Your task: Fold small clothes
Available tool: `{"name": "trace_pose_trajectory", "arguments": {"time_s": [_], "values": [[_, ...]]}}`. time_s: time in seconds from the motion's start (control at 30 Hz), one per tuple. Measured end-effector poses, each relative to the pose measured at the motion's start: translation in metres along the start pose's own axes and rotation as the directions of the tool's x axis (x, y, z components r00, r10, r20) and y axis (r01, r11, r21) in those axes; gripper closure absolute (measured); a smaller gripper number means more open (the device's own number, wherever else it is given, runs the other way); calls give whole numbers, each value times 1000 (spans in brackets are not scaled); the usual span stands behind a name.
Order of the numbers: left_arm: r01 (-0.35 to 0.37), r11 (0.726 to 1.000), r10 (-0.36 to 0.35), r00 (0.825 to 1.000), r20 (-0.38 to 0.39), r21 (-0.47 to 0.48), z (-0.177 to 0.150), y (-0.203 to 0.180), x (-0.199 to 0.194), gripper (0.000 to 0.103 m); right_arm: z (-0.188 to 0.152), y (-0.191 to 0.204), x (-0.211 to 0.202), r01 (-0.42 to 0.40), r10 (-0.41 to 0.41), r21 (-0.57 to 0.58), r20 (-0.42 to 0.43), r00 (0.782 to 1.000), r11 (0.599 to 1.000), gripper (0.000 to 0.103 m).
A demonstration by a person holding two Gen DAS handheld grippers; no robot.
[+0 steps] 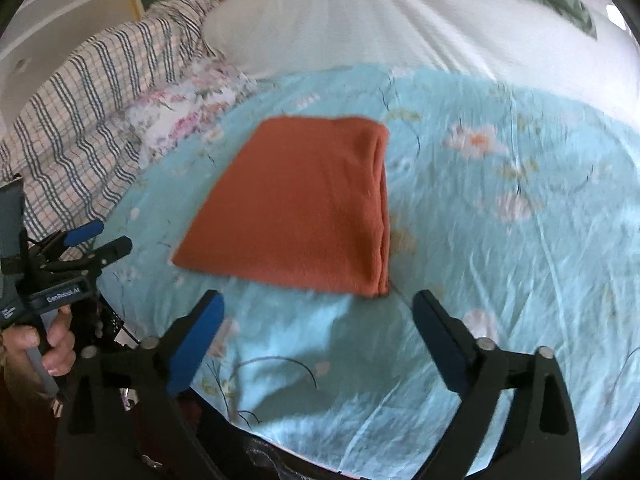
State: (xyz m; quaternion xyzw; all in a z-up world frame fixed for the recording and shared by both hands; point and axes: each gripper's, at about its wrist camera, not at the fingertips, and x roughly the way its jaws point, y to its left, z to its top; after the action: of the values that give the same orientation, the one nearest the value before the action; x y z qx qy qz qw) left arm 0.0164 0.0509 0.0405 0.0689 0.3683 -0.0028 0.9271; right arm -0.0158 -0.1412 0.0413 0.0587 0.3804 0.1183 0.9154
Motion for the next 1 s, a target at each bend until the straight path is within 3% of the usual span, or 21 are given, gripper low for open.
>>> {"name": "trace_pose_trajectory", "arguments": {"time_s": [0.17, 0.33, 0.47, 1.0], "values": [[-12, 1000, 13, 999, -37, 20, 1, -4, 6, 9, 0, -3, 6, 10, -10, 4, -15, 1000, 1000, 4], [-47, 998, 51, 987, -150, 30, -12, -5, 35, 9, -9, -10, 25, 7, -5, 33, -70, 998, 999, 4], [-46, 999, 49, 980, -194, 21, -20, -3, 45, 9, -12, -13, 33, 9, -5, 49, -90, 996, 999, 4], [-48, 999, 45, 981, -191, -12, 4, 2, 58, 9, 8, 2, 60, -25, 25, 2, -125, 992, 1000, 4]]}}
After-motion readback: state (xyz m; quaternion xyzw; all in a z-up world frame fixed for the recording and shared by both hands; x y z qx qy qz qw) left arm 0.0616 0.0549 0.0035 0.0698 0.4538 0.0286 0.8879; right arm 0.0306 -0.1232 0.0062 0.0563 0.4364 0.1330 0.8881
